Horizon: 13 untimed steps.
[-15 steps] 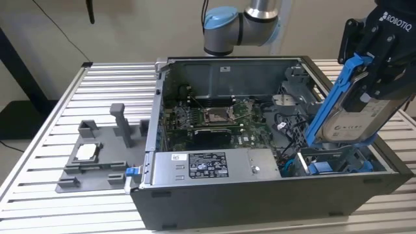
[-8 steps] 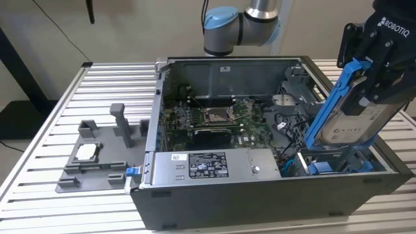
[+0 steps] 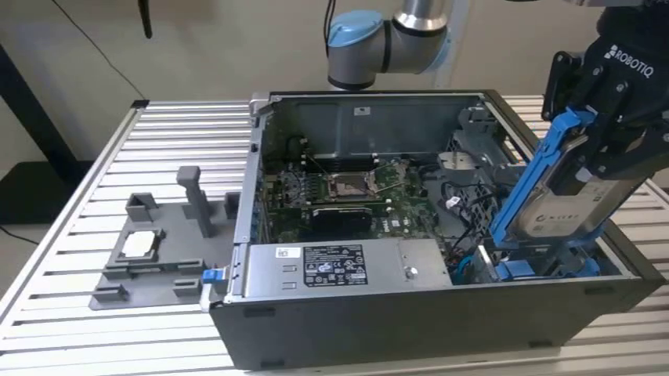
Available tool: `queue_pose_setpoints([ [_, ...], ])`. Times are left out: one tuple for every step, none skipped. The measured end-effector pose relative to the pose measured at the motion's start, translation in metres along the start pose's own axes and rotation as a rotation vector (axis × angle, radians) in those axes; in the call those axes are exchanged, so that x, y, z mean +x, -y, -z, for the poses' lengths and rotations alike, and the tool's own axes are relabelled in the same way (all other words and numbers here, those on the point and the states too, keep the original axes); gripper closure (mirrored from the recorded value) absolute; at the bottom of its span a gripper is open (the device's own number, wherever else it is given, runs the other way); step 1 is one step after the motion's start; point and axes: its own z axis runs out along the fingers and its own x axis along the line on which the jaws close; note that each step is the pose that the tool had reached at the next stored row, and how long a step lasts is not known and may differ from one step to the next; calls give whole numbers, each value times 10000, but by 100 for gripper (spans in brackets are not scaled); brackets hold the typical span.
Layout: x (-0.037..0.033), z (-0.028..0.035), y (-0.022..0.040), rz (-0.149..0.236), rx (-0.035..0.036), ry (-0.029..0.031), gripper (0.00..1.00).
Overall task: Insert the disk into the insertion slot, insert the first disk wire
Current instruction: 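Insert the disk into the insertion slot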
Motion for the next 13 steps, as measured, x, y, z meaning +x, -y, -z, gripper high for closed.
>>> queue_pose_setpoints([
  [0, -18, 7, -1, -1, 0, 67],
  [0, -36, 15, 0, -2, 0, 67],
  [0, -53, 24, 2, -2, -1, 67],
  [0, -64, 31, 8, -2, -1, 67],
  [0, -74, 35, 14, -2, -3, 67],
  [0, -90, 38, 19, -2, -1, 67],
  [0, -107, 42, 27, -2, -2, 67],
  [0, -123, 45, 36, -2, -2, 67],
  [-1, -139, 49, 46, -3, -2, 67],
  [-1, -156, 52, 54, -2, -2, 67],
  [-1, -173, 54, 64, -2, -4, 67],
  [-1, -189, 56, 74, -2, -4, 67],
  [-2, -200, 57, 89, -2, -6, 67],
])
